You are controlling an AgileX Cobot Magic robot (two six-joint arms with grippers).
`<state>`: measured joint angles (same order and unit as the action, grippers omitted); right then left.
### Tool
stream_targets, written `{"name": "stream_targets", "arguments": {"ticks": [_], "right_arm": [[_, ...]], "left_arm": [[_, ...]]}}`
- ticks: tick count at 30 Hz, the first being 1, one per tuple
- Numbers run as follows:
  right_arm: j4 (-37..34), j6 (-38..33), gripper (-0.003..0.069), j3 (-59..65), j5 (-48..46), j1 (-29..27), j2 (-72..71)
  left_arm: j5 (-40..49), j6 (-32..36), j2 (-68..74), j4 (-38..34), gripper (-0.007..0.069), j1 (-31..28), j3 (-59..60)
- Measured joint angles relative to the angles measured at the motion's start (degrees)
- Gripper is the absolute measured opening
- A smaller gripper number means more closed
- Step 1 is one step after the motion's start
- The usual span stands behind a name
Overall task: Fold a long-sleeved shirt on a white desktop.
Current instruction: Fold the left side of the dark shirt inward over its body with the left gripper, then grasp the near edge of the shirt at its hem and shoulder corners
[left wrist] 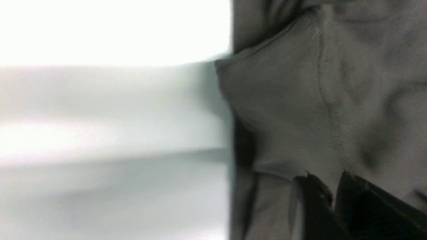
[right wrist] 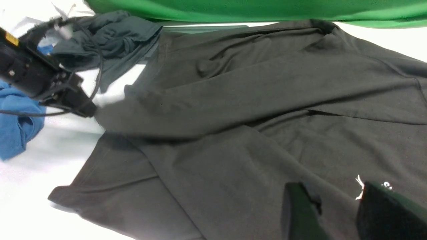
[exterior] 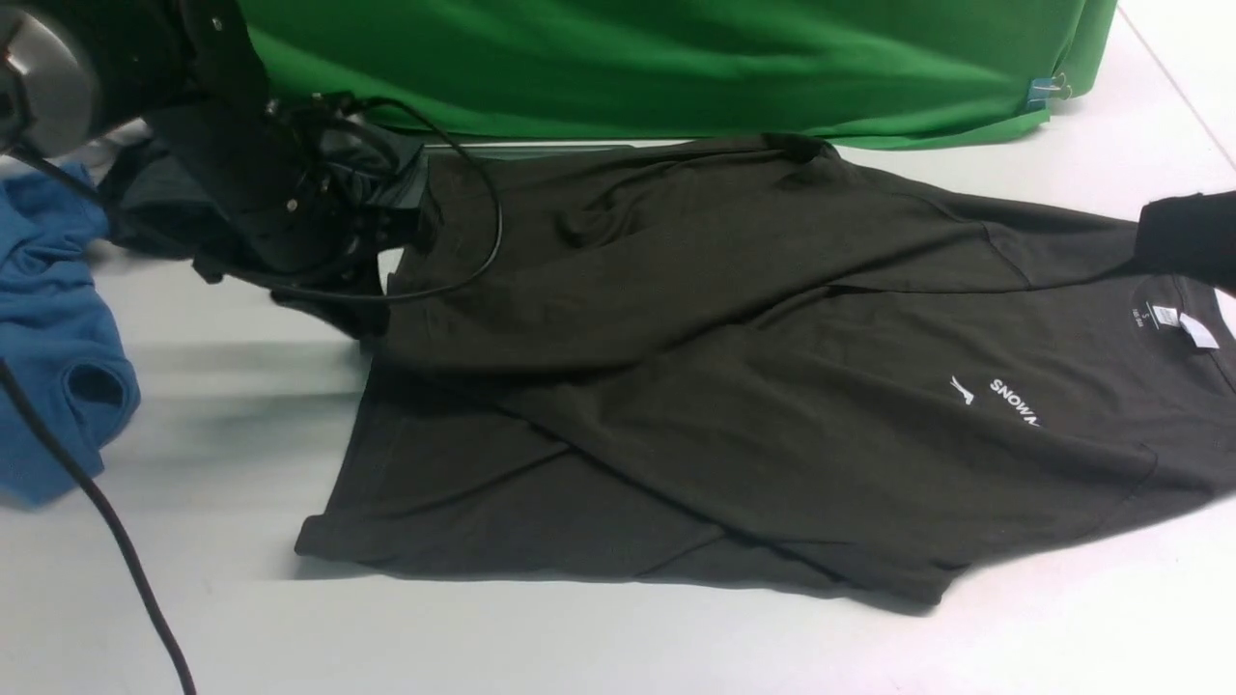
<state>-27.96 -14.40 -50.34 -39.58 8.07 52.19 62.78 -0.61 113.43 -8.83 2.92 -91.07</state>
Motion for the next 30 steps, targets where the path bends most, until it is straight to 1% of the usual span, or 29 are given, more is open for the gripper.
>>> {"name": "stream_targets", "arguments": {"ticks": [1,2,3,4,6,7,8,9,12,13,15,16,17,20,21,23,24,26,30], "right_arm": [[0.0,0.0,0.0241,0.0,0.0,0.0,0.0],[0.0,0.0,0.0241,0.0,0.0,0.0,0.0],[0.0,0.0,0.0241,0.0,0.0,0.0,0.0],[0.0,0.0,0.0241,0.0,-0.02,0.0,0.0],[0.0,0.0,0.0241,0.0,-0.02,0.0,0.0],[0.0,-0.08,0.0241,0.0,-0.02,0.0,0.0],[0.05,-0.51,0.0241,0.0,-0.07,0.0,0.0],[0.14,-0.92,0.0241,0.0,-0.2,0.0,0.0],[0.25,-1.11,0.0241,0.0,-0.44,0.0,0.0],[0.25,-1.11,0.0241,0.0,-0.42,0.0,0.0],[0.73,-1.15,0.0241,0.0,-0.47,0.22,0.0],[1.1,-1.15,0.0241,0.0,-0.47,0.87,0.0],[1.15,-1.15,0.0241,0.0,-0.47,1.13,0.0],[1.31,-1.81,0.0241,0.0,-0.08,3.51,0.0],[1.38,-3.29,0.0241,0.0,0.26,4.54,0.0],[2.15,-6.81,0.0241,0.0,0.45,6.27,0.19],[2.44,-7.63,0.0241,0.0,0.51,6.41,0.25],[5.21,-11.02,0.0241,0.0,0.23,8.06,1.21],[8.47,-12.73,0.0241,0.0,-2.45,9.06,5.13]], "left_arm": [[0.27,-0.15,0.0,0.63,0.0213,0.0,0.0],[0.42,-0.15,0.0,0.92,0.0221,0.0,0.0],[1.75,-0.15,-0.06,1.82,0.03,0.0,0.0],[2.89,-0.15,-0.06,2.33,0.0328,0.0,0.0],[5.65,-0.1,-0.29,3.31,0.043,0.0,0.39],[5.86,-0.37,-0.71,3.46,0.0465,0.0,1.14],[5.86,-0.86,-1.59,3.29,0.0521,0.0,3.37],[5.98,-1.01,-2.55,2.71,0.0554,0.0,5.62],[6.63,-1.13,-5.2,1.11,0.0612,0.0,13.35],[6.69,-1.13,-5.54,1.1,0.0615,0.0,13.92],[6.11,-1.18,-7.5,1.05,0.0625,0.0,20.97],[3.72,-1.33,-8.73,0.98,0.0625,0.0,24.9],[3.33,-1.48,-9.05,0.91,0.0625,0.0,25.43],[-4.46,-2.46,-10.48,-0.59,0.062,0.0,31.95],[-7.09,-2.56,-10.82,-1.42,0.0612,0.0,33.69],[-11.55,-1.89,-11.9,-3.44,0.0597,-0.05,35.2],[-11.95,-1.46,-11.95,-3.66,0.0593,-0.1,35.43],[-16.79,1.28,-12.3,-7.7,0.0566,-0.1,35.97],[-20.69,5.79,-12.25,-12.42,0.0511,-0.15,35.99]]}}
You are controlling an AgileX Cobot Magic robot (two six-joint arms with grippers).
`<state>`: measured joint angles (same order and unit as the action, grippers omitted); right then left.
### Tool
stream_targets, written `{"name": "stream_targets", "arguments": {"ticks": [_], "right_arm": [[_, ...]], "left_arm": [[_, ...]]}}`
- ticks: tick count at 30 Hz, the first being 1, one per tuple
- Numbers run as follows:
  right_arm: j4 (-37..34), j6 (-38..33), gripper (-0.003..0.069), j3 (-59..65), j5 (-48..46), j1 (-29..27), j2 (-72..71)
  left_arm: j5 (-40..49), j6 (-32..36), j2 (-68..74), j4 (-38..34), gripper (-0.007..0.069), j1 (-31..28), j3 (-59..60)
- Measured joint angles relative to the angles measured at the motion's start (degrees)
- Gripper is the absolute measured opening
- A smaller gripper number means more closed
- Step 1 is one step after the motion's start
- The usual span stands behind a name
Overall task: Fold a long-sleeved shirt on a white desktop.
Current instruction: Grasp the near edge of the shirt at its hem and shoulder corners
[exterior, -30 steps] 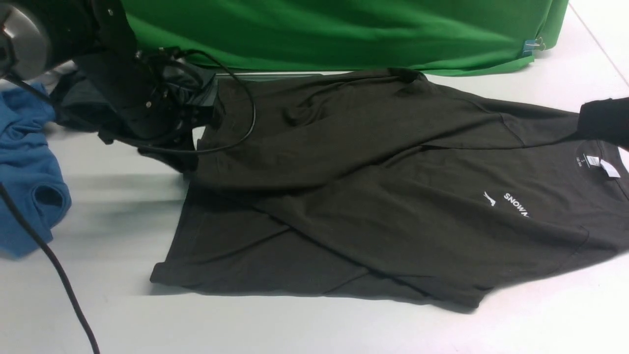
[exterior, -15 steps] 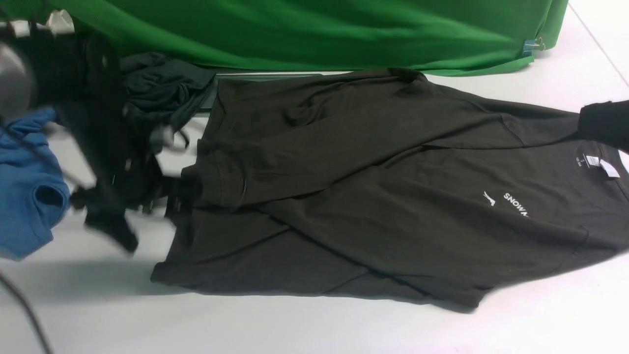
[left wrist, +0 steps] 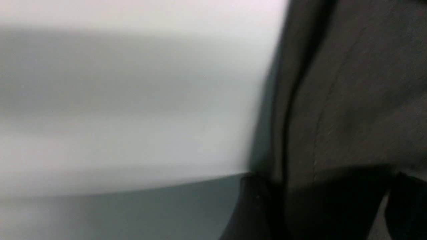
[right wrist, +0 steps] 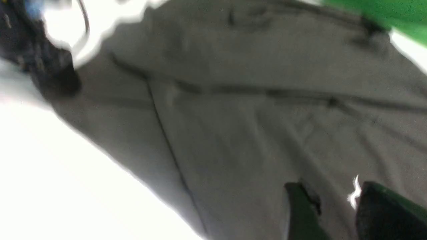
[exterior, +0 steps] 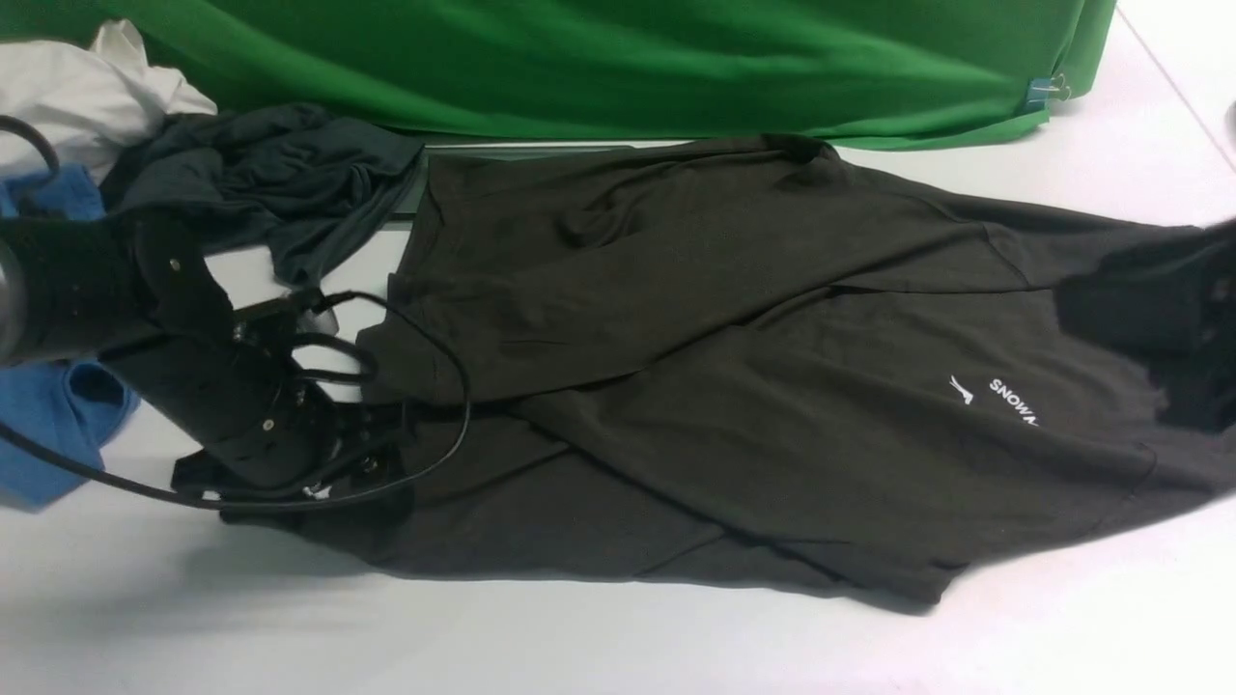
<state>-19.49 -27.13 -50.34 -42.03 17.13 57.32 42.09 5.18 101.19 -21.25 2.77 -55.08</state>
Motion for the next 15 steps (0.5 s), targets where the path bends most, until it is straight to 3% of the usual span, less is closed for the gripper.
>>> {"name": "stream_targets", "arguments": {"ticks": [6,11,13,15], "right_arm": [[3.46,-4.07,0.025,0.0,-6.34,0.76,7.31],[12.45,-4.92,0.033,0.52,-6.03,8.78,18.47],[15.98,-4.19,0.035,1.36,-5.18,11.77,22.73],[18.66,-2.9,0.0356,1.82,-4.6,13.6,25.66]], "left_arm": [[-0.09,1.08,0.37,-0.51,0.038,0.0,0.12],[1.56,2.62,0.55,1.21,0.0104,0.0,0.12],[1.62,2.84,0.55,1.26,0.0049,0.0,0.12],[1.62,2.84,0.55,1.38,0.004,0.0,0.17]]}}
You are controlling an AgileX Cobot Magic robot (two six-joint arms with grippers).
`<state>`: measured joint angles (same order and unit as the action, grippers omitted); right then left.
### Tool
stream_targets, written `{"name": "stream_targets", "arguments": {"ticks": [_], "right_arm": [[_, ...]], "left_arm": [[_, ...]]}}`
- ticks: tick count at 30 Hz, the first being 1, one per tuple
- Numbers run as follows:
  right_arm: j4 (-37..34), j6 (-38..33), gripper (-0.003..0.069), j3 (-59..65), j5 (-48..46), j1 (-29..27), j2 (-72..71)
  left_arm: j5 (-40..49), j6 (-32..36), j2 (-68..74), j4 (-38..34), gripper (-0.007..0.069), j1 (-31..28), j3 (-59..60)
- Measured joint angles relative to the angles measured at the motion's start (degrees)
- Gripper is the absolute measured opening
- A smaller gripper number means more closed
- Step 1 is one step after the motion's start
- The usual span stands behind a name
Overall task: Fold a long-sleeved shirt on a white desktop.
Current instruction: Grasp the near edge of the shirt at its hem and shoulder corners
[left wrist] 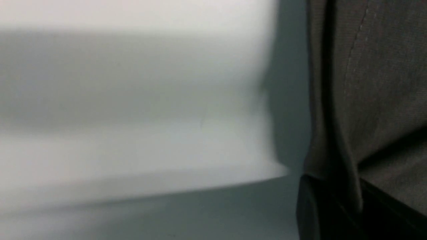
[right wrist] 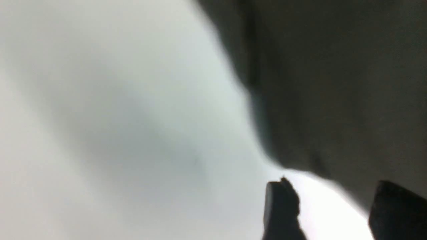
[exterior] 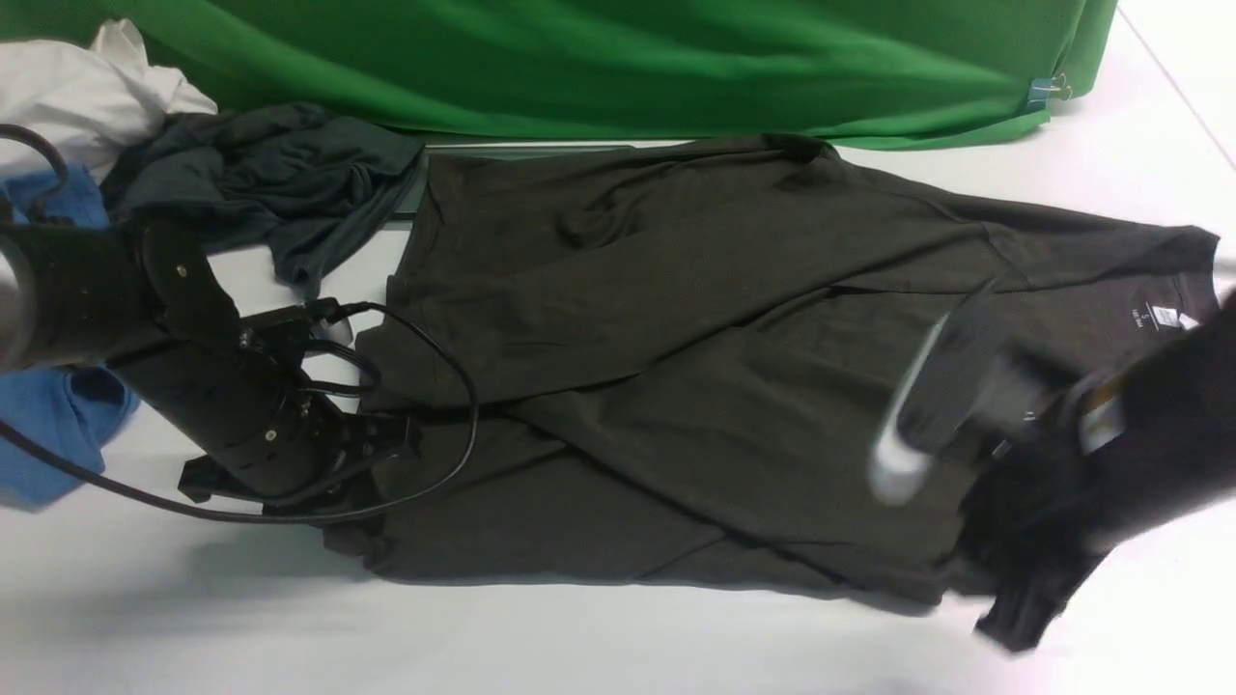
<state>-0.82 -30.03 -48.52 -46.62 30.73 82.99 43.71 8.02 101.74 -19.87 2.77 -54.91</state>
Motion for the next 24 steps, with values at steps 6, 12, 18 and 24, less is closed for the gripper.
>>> {"name": "stream_targets", "arguments": {"ticks": [6,12,18,24], "right_arm": [[7.31,6.18,0.0363,0.28,4.37,1.89,9.76],[9.32,8.66,0.0363,-0.12,10.65,1.89,14.53],[9.36,13.25,0.0223,-0.89,13.71,1.94,16.36],[9.66,14.93,0.0048,-0.69,11.43,1.98,14.75]], "left_arm": [[-0.19,0.26,0.0,0.0,0.004,0.0,0.04],[-0.51,0.96,0.0,-0.84,0.004,0.0,0.13],[-0.87,2.12,0.0,-1.02,0.004,0.0,0.29],[-0.6,2.36,-0.29,-0.59,0.004,0.0,0.35]]}}
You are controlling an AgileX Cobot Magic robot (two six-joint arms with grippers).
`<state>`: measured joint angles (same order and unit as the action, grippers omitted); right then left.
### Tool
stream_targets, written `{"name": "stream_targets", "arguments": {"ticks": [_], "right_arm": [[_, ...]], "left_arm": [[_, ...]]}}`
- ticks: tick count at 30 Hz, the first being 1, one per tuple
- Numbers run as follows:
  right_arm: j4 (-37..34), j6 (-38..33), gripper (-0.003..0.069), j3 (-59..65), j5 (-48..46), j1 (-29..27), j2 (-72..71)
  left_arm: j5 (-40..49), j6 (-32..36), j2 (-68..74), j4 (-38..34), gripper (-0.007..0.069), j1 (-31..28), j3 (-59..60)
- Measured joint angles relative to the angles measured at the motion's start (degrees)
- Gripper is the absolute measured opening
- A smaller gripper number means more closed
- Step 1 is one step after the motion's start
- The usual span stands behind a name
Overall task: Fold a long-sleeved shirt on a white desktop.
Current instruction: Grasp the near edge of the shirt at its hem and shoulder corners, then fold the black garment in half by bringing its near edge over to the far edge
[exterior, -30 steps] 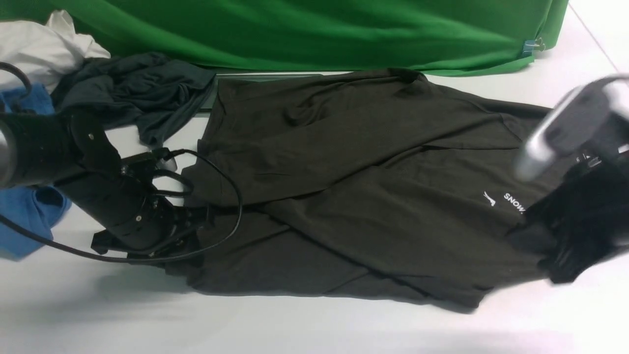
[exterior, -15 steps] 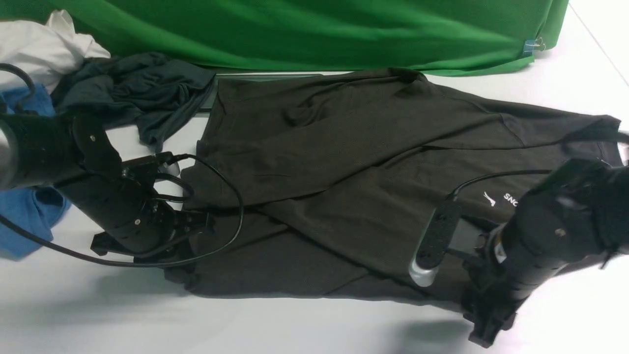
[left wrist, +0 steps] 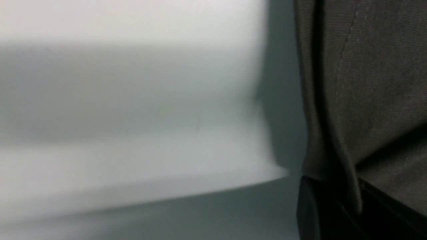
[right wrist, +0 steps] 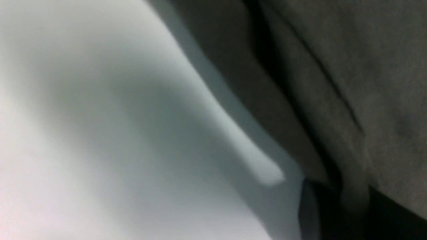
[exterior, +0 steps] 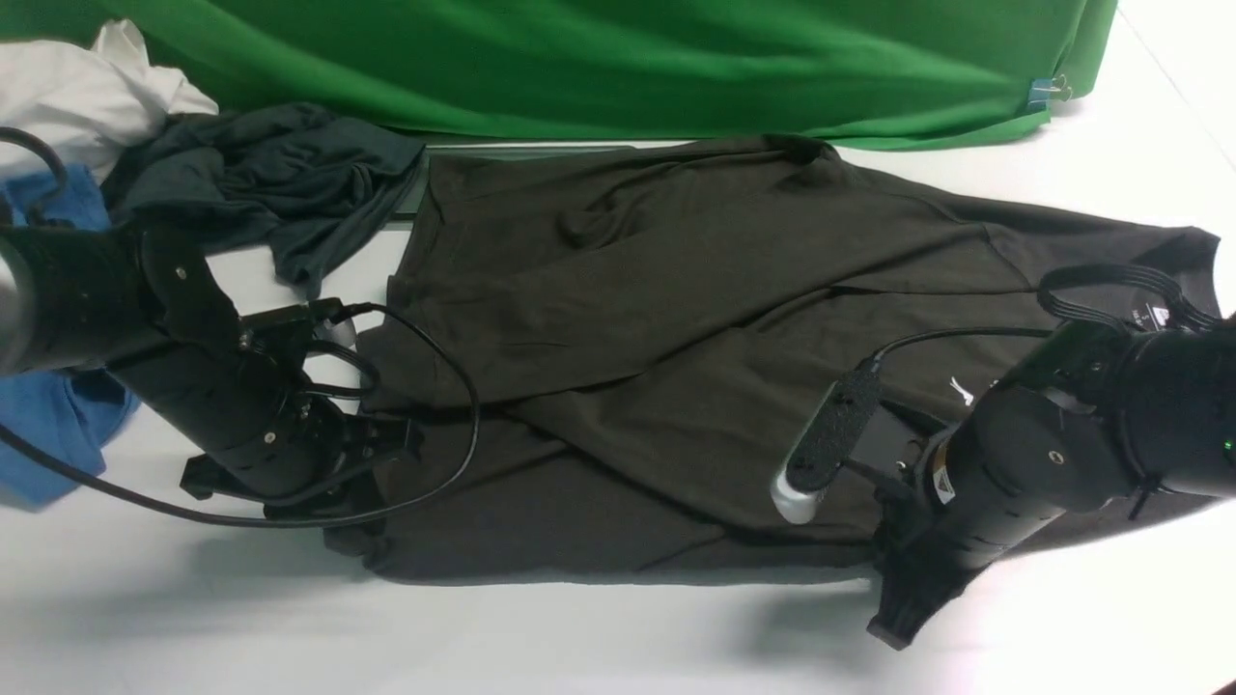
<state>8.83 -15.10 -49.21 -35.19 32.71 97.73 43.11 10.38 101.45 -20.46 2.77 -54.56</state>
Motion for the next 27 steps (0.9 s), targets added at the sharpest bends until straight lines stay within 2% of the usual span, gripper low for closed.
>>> {"name": "stream_targets", "arguments": {"ticks": [7,14,19,27], "right_arm": [[-1.7,1.01,0.0043,0.55,-10.07,0.03,-10.12],[-4.1,2.7,0.0043,0.82,-16.62,0.03,-22.73],[-8.83,2.77,0.0043,2.83,-18.28,0.13,-29.78],[-7.07,2.27,0.0038,2.0,-18.02,0.13,-31.7]], "left_arm": [[3.19,-0.48,-6.28,2.18,0.004,0.1,0.23],[7.62,-5.06,-17.15,5.36,0.004,0.47,3.3],[8.27,-6.61,-24.6,5.44,0.004,0.51,9.3],[4.64,-6.87,-28.5,7.13,0.004,0.51,10.23]]}}
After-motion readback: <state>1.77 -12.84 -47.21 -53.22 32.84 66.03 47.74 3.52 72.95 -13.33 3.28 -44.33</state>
